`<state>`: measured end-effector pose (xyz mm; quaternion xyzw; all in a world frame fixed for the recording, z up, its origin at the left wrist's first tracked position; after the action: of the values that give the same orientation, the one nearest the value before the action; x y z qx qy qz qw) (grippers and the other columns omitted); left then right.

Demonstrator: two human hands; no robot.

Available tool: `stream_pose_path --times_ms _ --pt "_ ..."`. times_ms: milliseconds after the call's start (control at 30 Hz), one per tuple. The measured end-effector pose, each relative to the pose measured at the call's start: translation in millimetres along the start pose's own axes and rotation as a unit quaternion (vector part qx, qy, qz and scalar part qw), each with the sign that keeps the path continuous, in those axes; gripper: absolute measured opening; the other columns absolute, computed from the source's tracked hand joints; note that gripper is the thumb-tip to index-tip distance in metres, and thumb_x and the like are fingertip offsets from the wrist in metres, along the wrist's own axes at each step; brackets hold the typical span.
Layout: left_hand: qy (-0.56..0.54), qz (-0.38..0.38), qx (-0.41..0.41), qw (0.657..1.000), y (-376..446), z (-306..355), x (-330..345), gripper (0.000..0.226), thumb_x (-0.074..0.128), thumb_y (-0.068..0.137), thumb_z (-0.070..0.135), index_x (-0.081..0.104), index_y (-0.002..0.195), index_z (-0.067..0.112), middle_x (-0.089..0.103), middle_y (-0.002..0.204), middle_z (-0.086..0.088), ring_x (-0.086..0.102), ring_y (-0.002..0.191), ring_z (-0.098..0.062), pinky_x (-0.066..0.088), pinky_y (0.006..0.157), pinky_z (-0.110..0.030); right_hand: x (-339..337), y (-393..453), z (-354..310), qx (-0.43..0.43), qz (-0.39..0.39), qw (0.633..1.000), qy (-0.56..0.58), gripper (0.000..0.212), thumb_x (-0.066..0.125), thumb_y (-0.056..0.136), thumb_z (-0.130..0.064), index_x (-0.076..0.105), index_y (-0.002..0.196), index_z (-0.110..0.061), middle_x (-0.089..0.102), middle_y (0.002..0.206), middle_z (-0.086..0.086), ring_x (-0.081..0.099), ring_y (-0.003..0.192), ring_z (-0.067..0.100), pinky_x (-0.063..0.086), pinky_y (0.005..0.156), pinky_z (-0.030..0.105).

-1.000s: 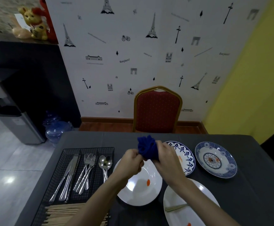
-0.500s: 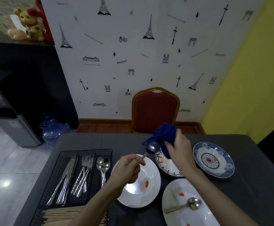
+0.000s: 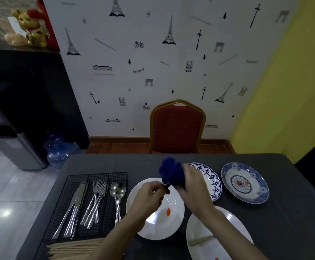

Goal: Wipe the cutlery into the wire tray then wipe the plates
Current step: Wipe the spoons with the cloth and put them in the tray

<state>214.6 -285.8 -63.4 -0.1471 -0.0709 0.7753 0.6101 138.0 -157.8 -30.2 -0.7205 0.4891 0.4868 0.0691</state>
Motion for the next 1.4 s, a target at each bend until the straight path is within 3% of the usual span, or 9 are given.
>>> stream_pose_path --times_ms 200,333,500,633,867,967,1067,1167,1400 --pt "-0.024 0.026 0.011 0.999 0.2 7.0 -2.8 0.024 0.048 0.096 0.006 0.068 0.084 0.001 0.046 0.05 0.004 0.036 0.044 -0.008 0.029 0.044 -0.02 -6.5 20.7 4.8 0.015 0.005 0.998 -0.065 0.033 0.07 0.078 -0.018 0.051 0.105 -0.012 0.057 0.093 0.008 0.05 0.085 0.025 0.031 0.069 0.03" --pt "-0.026 0.022 0.008 0.999 9.2 14.2 -9.6 0.02 0.048 0.095 0.006 0.064 0.085 0.002 0.044 0.05 0.005 0.036 0.045 -0.009 0.029 0.046 -0.02 5.0 11.2 -13.1 -0.056 -0.05 0.996 -0.038 0.037 0.07 0.076 -0.015 0.051 0.107 -0.015 0.058 0.097 0.006 0.05 0.086 0.022 0.038 0.071 0.029" --pt "-0.013 0.004 0.019 1.0 3.1 7.8 -7.7 0.023 0.047 0.096 0.006 0.066 0.083 0.003 0.045 0.05 0.004 0.037 0.044 -0.007 0.029 0.045 -0.02 1.0 20.3 0.6 -0.014 -0.016 0.998 -0.052 0.034 0.07 0.077 -0.013 0.05 0.104 -0.014 0.057 0.092 0.007 0.052 0.083 0.022 0.042 0.069 0.03" --pt "0.008 0.005 0.016 1.0 9.7 5.0 -5.9 0.019 0.049 0.094 0.004 0.064 0.084 0.004 0.049 0.055 0.003 0.041 0.046 -0.007 0.033 0.047 -0.018 15.9 10.2 -4.7 -0.047 -0.061 0.996 -0.053 0.033 0.069 0.077 -0.016 0.05 0.104 -0.015 0.058 0.092 0.007 0.051 0.082 0.022 0.044 0.069 0.031" --pt "0.036 0.077 0.08 0.993 0.3 -16.7 -28.5 0.011 0.049 0.099 0.016 0.056 0.091 0.013 0.057 0.061 0.002 0.051 0.045 -0.016 0.04 0.043 -0.026 11.8 28.5 50.5 0.114 -0.008 0.993 0.005 0.028 0.064 0.086 -0.024 0.041 0.099 -0.015 0.061 0.09 0.007 0.059 0.077 0.022 0.045 0.06 0.033" --pt "0.143 0.161 0.05 0.975 4.8 -53.7 -59.7 0.008 0.046 0.099 0.022 0.054 0.099 0.023 0.061 0.069 0.006 0.053 0.057 -0.013 0.041 0.055 -0.029 32.2 17.3 52.8 0.126 -0.054 0.99 0.027 0.029 0.064 0.087 -0.027 0.04 0.099 -0.017 0.063 0.089 0.005 0.057 0.071 0.015 0.041 0.055 0.026" --pt "0.233 0.218 -0.04 0.947 8.3 -99.1 -84.8 0.023 0.039 0.1 0.02 0.053 0.117 0.014 0.066 0.094 -0.006 0.062 0.08 -0.025 0.046 0.069 -0.035 54.1 5.1 50.7 0.125 -0.092 0.987 0.04 0.034 0.066 0.085 -0.032 0.042 0.103 -0.016 0.063 0.085 -0.001 0.058 0.068 0.012 0.045 0.053 0.023" --pt "0.317 0.192 -0.116 0.922 13.1 -132.3 -89.0 0.027 0.035 0.097 0.009 0.044 0.122 0.001 0.054 0.115 -0.021 0.057 0.099 -0.042 0.045 0.082 -0.043 70.7 -4.5 48.1 0.116 -0.114 0.986 0.046 0.035 0.066 0.084 -0.038 0.043 0.102 -0.018 0.063 0.084 -0.002 0.059 0.068 0.014 0.046 0.053 0.025" --pt "0.469 0.119 -0.18 0.856 29.4 -169.4 -79.8 0.058 0.031 0.092 0.005 0.014 0.142 -0.019 0.025 0.147 -0.029 0.036 0.127 -0.038 0.038 0.102 -0.038 88.3 -14.5 45.6 0.104 -0.168 0.978 0.071 0.03 0.061 0.086 -0.041 0.041 0.103 -0.024 0.062 0.086 -0.004 0.059 0.071 0.01 0.045 0.056 0.025"
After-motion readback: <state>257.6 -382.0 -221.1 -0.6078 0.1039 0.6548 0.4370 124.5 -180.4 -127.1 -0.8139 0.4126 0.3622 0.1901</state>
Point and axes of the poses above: each hand's wrist, its own y-axis towards the middle knuckle, its own x-axis out of the palm, z = x × y, the point moved 5 cm from there along y, towards the middle knuckle
